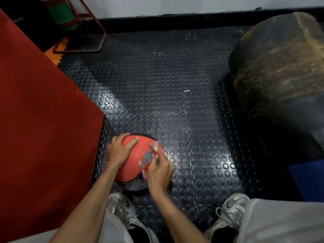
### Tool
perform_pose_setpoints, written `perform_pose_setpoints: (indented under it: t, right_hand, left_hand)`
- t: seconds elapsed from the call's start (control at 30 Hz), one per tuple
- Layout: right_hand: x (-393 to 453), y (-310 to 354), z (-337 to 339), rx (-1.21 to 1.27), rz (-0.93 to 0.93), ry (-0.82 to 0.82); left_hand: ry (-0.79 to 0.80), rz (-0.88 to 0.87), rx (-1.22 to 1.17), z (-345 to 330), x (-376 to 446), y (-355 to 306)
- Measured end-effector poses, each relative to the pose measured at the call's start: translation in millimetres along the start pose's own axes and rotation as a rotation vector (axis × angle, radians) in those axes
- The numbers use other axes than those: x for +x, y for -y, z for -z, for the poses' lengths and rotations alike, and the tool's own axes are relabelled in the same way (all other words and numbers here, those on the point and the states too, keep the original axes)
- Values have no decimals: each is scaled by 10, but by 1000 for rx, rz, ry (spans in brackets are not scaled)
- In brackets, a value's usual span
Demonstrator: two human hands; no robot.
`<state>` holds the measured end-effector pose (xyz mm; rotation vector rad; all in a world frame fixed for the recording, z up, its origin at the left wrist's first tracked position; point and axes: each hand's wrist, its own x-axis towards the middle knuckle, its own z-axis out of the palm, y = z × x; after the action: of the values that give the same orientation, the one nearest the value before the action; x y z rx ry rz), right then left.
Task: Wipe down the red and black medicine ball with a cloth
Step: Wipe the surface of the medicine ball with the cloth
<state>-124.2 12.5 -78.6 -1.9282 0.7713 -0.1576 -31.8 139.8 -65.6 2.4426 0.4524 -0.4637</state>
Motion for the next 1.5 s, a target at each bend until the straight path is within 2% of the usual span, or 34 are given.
perform_pose_setpoints:
  t: [0.1, 0.13, 0.2, 0.27, 0.3, 0.33, 0.43, 0.5, 0.6, 0.63, 0.73, 0.77, 0.87, 0.97, 1.03, 1.1, 1.17, 1.23, 1.3, 1.33, 1.4, 1.5]
  right_hand:
    - [648, -44, 9, -40, -323, 37]
    - [617, -20, -15, -16, -332, 15]
    - [183, 157, -18, 24, -144, -79]
    - [-260, 209, -5, 48, 35, -55]
    - [-214, 196, 22, 34, 47, -29]
    - [-13, 147, 21, 0, -18, -6]
    - [626, 32, 49, -2, -362, 5]
    - [481, 97, 47, -3, -307, -10]
    - [0, 138, 66, 17, -17, 22]
    - [75, 85, 76, -4, -23, 47]
    - [665, -24, 133, -80, -321, 99]
    - [743, -24, 175, -83, -349, 136]
    - [570, 64, 255, -93, -191, 165]
    - [152, 98, 319, -60, 157, -22]
    - [-20, 60, 323, -91, 315, 21]
    - [71, -48, 372, -115, 316, -31]
    - [406, -123, 505, -125, 235, -82]
    - [829, -107, 699, -163, 83, -54]
    - [1088, -33, 820, -160, 30, -27]
    - [1096, 2, 831, -146, 65, -28]
    - [974, -14, 779, -114, 195, -50]
    - [878, -154, 754, -49, 259, -81]
  left_hand:
    - [-30, 32, -48, -9, -93, 58]
    - [-29, 46, -52, 11, -95, 69]
    - [-19, 47, -60, 64, -39, 76]
    - [-7, 22, -50, 96, 17, 74]
    - [-2, 10, -41, 85, 21, 78]
    - [4, 1, -28, 60, 4, 76]
    - [-5, -10, 8, -21, -21, 4]
    - [-1, -13, 17, -21, 3, -44]
    - [16, -25, 23, 19, 44, -40]
    - [10, -30, 25, 17, 26, -21]
    - [-17, -29, 51, -43, -81, 22]
    - [-24, -30, 62, -54, -104, 25]
    - [-25, 10, 41, -69, -84, -75]
    - [-11, 125, 35, -165, -69, -377]
    - [13, 205, 73, -243, -135, -620]
    - [1, 174, 20, -247, -162, -716]
    - [-18, 47, -132, -164, -105, -600]
    - [68, -89, -207, -101, -36, -418]
    - [212, -156, -196, -155, -86, -394]
    - [267, -168, -220, -239, -132, -438]
    - [232, -154, -220, -412, -176, -598]
    - [136, -159, 18, -402, -99, -878]
